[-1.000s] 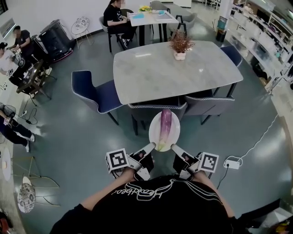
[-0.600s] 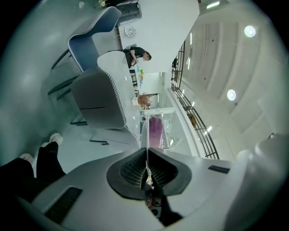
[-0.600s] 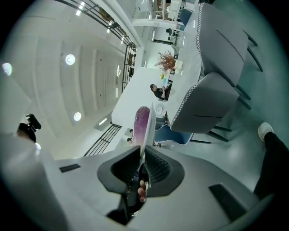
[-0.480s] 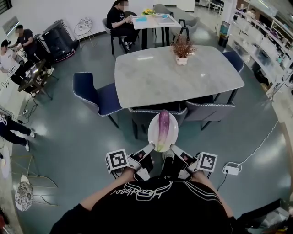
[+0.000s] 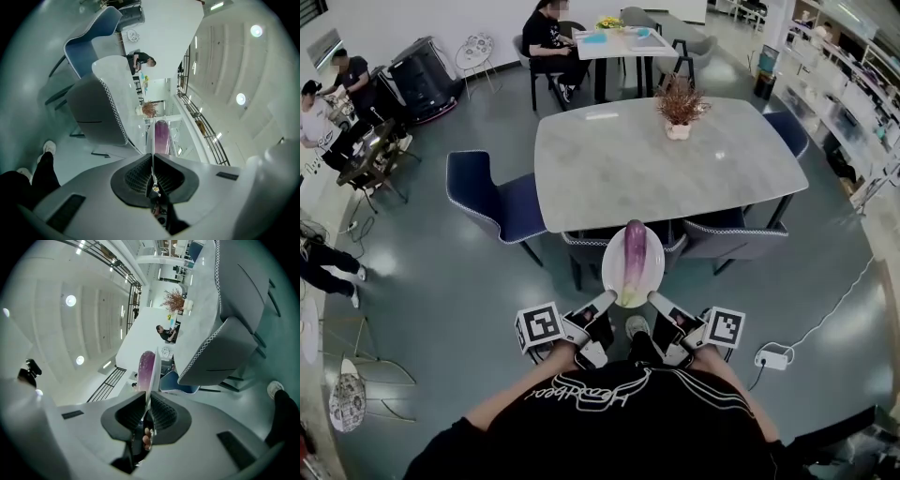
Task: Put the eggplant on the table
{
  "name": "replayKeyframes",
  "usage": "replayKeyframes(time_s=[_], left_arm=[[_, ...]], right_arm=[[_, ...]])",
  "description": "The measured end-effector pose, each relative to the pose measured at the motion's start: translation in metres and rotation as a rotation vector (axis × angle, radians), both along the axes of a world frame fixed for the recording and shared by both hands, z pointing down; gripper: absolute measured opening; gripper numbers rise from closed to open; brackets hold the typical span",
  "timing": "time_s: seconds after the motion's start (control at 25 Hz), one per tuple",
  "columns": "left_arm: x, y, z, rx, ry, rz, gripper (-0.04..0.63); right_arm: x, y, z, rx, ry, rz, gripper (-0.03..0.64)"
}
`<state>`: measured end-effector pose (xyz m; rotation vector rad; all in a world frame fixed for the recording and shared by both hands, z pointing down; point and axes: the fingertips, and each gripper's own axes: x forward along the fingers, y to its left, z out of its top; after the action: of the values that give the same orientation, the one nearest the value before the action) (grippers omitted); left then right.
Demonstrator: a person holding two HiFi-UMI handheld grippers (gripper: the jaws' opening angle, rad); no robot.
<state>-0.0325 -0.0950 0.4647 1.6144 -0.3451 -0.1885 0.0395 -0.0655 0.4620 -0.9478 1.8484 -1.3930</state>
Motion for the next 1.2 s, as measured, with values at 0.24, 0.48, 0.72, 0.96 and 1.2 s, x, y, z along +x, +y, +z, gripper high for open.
replayKeyframes(time_s=[0.24, 0.48, 0.72, 0.96, 1.2], left_arm=[[0.018, -0.044, 0.007, -0.002, -0.036, -0.027, 0.018], [0.038, -0.099, -0.006, 0.023, -0.044, -0.062, 0.018], [0.06, -0.137, 0.008, -0.028, -0.049, -0.092, 0.018], [0.082, -0.172, 0.017, -0.049, -0.06, -0.109, 0.018], [0.104, -0.203, 0.02, -0.053, -0.056, -0.121, 0.018]], right_arm=[[0.022, -0.046, 0.002, -0.01, -0.012, -0.03, 0.038], [0.042, -0.103, -0.009, -0.004, -0.009, -0.076, 0.038], [0.066, -0.145, 0.003, -0.04, -0.007, -0.11, 0.038], [0.088, -0.182, 0.013, -0.068, -0.01, -0.12, 0.038], [0.11, -0.214, 0.016, -0.065, 0.018, -0.126, 0.038]])
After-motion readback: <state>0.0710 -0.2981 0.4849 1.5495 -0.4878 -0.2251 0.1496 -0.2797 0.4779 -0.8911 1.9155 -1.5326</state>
